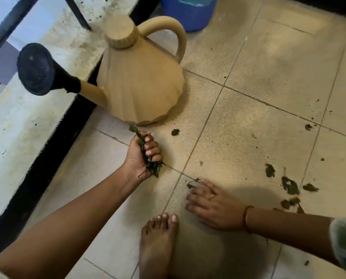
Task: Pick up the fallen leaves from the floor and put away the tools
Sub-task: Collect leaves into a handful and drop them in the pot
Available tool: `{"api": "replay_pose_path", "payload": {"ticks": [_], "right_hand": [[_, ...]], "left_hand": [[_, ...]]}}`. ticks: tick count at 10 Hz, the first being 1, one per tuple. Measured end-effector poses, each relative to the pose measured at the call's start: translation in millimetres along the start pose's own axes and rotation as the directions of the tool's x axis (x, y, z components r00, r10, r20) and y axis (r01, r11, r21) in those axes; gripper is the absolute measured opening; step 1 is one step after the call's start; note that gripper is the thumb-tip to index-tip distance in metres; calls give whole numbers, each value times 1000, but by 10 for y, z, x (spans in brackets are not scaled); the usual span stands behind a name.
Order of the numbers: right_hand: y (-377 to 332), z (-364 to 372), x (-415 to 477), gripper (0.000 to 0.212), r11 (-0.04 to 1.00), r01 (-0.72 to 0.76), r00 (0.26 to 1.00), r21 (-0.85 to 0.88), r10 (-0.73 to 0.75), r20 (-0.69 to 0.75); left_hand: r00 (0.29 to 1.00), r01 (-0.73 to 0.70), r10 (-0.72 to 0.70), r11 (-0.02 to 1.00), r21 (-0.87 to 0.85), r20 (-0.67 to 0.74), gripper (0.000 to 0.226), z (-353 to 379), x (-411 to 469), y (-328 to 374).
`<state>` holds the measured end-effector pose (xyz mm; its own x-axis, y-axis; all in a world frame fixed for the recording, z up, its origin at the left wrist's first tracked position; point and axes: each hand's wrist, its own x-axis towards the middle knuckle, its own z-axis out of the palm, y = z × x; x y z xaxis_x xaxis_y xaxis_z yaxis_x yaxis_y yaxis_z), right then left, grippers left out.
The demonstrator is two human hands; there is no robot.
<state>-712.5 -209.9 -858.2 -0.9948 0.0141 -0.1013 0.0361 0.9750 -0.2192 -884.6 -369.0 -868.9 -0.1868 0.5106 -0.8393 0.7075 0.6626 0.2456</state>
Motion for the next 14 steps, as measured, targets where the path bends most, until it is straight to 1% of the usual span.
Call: {"api": "replay_pose_path", "payload": {"ticks": [1, 2, 3, 4, 5, 6, 7, 8, 9, 10, 11, 12, 13, 14], "right_hand": [[41, 81, 368, 35, 993, 6, 1000, -117, -9, -30], [365, -55, 813, 37, 940, -304, 952, -157, 294, -85], [745, -224, 1089, 49, 902, -403, 915, -157, 397, -69], [970, -366, 1183, 47, 914, -389, 920, -116, 380, -94], [1074, -422, 974, 37, 925, -368, 916, -94, 343, -208], [1091, -278, 425, 16, 939, -343, 912, -29, 326, -248], [886, -181, -178, 14, 932, -361, 902, 45, 360, -239], [445, -125, -383, 22, 909, -412, 884, 67, 416, -214], [114, 5, -142, 23, 917, -397, 898, 41, 397, -189], [225, 72, -89, 20, 878, -478, 861, -29, 462, -212], [554, 6, -458, 16, 765, -641, 753, -60, 613, -239], [693, -89, -1025, 16, 757, -652, 734, -35, 619, -281], [334, -49, -1499, 23, 840, -541, 812, -31, 513, -279], [-308, 188, -1758, 24, 940, -329, 941, -91, 318, -118]], "left_hand": [[999, 12, -26, 954, -298, -42, 36, -164, 6, -43], [998, 53, -58, 956, -288, -9, 39, -110, 42, 10], [994, 87, -93, 992, -88, -58, 60, -511, 101, 187], [993, -89, 80, 990, -105, -89, 50, -338, 153, 152], [998, -46, 55, 942, -333, 18, 38, -31, -31, 119], [976, -213, 152, 816, -537, -157, 39, -122, 138, 226], [778, -57, 628, 88, -995, 11, 28, -1388, 531, 1263], [907, 180, 396, -67, -981, 139, 33, -1773, 812, 1905], [862, 249, 464, -38, -968, 203, 32, -1664, 880, 2128], [849, 280, 478, -45, -959, 225, 30, -1577, 908, 2224], [825, 283, 515, -16, -959, 235, 22, -1561, 899, 2254], [818, 301, 512, 3, -954, 260, 23, -1570, 854, 2233], [840, 270, 474, 56, -961, 263, 25, -1573, 828, 2260], [843, 286, 460, 59, -957, 280, 30, -1428, 798, 2271]]}}
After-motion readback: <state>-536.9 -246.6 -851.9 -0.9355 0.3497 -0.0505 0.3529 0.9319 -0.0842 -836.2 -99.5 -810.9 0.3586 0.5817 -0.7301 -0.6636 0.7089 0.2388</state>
